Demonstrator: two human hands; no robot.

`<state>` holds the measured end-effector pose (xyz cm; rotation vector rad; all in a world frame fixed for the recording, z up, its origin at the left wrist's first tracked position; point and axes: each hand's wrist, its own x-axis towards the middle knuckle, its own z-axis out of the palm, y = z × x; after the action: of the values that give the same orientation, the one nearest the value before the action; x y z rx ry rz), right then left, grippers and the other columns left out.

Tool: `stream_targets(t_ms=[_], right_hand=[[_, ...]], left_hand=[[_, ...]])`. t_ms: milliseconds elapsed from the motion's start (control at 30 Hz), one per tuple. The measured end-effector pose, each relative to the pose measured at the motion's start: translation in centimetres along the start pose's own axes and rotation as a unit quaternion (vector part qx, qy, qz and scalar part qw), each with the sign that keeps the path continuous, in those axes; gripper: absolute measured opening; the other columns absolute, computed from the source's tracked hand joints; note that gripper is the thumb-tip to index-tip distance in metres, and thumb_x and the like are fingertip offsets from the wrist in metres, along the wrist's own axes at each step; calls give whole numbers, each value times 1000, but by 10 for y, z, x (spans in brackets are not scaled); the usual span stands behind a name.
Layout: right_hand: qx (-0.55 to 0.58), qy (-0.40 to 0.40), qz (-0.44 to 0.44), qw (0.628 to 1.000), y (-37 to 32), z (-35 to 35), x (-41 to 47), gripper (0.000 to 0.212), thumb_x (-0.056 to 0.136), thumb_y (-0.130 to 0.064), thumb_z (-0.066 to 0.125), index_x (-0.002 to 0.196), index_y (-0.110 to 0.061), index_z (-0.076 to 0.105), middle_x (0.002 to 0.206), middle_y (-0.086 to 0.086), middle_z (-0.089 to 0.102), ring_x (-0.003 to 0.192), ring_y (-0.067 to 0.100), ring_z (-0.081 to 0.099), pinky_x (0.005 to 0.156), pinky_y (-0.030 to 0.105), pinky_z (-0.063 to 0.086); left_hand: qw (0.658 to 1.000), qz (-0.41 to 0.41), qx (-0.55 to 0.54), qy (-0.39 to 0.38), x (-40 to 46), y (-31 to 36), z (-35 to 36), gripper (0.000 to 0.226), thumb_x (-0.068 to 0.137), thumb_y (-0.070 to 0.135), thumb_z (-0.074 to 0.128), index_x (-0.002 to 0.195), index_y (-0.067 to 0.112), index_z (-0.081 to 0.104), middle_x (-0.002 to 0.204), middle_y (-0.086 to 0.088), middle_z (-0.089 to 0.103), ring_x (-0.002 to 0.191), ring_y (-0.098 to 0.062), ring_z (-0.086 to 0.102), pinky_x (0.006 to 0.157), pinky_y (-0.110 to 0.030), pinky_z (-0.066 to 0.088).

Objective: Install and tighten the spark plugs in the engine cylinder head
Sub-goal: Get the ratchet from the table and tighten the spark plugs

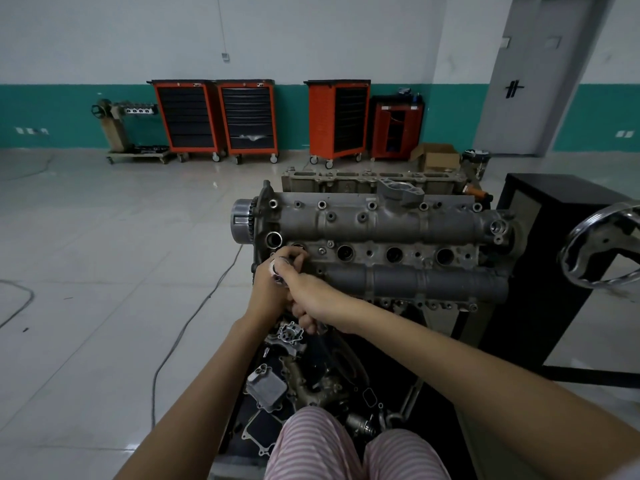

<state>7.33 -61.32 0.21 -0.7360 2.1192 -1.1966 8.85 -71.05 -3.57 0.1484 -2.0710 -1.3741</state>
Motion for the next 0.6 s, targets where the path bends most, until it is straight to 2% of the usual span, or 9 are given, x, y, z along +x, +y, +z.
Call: stream_targets(t_ms=[67, 100, 167, 267, 400, 467, 500, 567, 600], right_hand=[[-232, 86, -76, 966, -8, -10, -1, 74, 86, -69, 21, 92, -5, 57, 78, 11, 60, 71, 26, 60, 58, 25, 39], [-359, 126, -117, 917, -14, -17, -1, 75, 85, -70, 21, 92, -6, 59, 85, 10, 61, 81, 25, 59, 62, 27, 38], [-540, 171, -170, 806, -29, -34, -2, 72, 84, -72, 21, 71, -9, 53, 74, 2, 55, 73, 21, 54, 57, 27, 31], [-635, 168, -224, 720, -49, -49, 0, 67, 81, -74, 27, 53, -15, 40, 57, -1, 39, 50, 15, 37, 47, 26, 18], [-641, 173, -277, 695, -50, -53, 0, 65, 81, -73, 33, 51, -16, 36, 54, -2, 35, 50, 18, 39, 45, 25, 19], [-609, 220, -281, 709, -35, -46, 0, 64, 83, -71, 32, 52, -15, 37, 55, -2, 40, 60, 22, 51, 46, 26, 21], [-571, 233, -258, 744, -27, -40, -1, 64, 85, -69, 32, 57, -13, 44, 61, 0, 49, 69, 24, 56, 48, 26, 25], [-421, 155, -140, 883, -16, -30, -1, 69, 86, -68, 27, 93, -5, 57, 82, 9, 59, 80, 27, 59, 57, 27, 37], [-294, 70, -60, 951, -13, -25, -1, 74, 86, -67, 26, 116, -3, 49, 83, 11, 57, 75, 27, 58, 60, 28, 43]], left_hand=[[1000, 6, 24, -6, 1, 1, -1, 23, 83, 15, 49, 101, 6, 61, 98, -8, 65, 94, -20, 60, 83, -26, 46], [999, 15, 43, -2, 0, 2, -1, 19, 84, 6, 53, 101, 9, 62, 95, -5, 66, 91, -19, 61, 79, -24, 48], [993, 42, 103, 29, 1, 2, 1, 20, 82, -2, 57, 95, 11, 63, 90, -3, 65, 84, -20, 60, 69, -26, 46], [974, 42, 211, 73, 5, 2, 0, 6, 82, 10, 59, 87, 8, 56, 82, -8, 61, 76, -28, 54, 58, -32, 36], [950, 7, 308, 50, 10, 4, -3, 13, 87, 19, 52, 97, 16, 60, 75, -9, 66, 69, -31, 58, 51, -31, 34], [944, 17, 327, 34, 9, 5, -4, 8, 86, 16, 54, 93, 15, 57, 75, -8, 66, 68, -29, 56, 50, -29, 30], [946, 24, 323, 29, 8, 4, -5, 5, 86, 14, 55, 91, 12, 55, 75, -9, 66, 69, -31, 57, 51, -30, 30], [955, 41, 294, 26, 6, 4, -5, 11, 87, 12, 57, 82, 11, 48, 70, -13, 63, 70, -36, 57, 53, -33, 32], [960, 45, 275, 23, 4, 6, -5, 15, 88, 11, 56, 79, 12, 44, 67, -14, 59, 69, -37, 55, 54, -36, 34]])
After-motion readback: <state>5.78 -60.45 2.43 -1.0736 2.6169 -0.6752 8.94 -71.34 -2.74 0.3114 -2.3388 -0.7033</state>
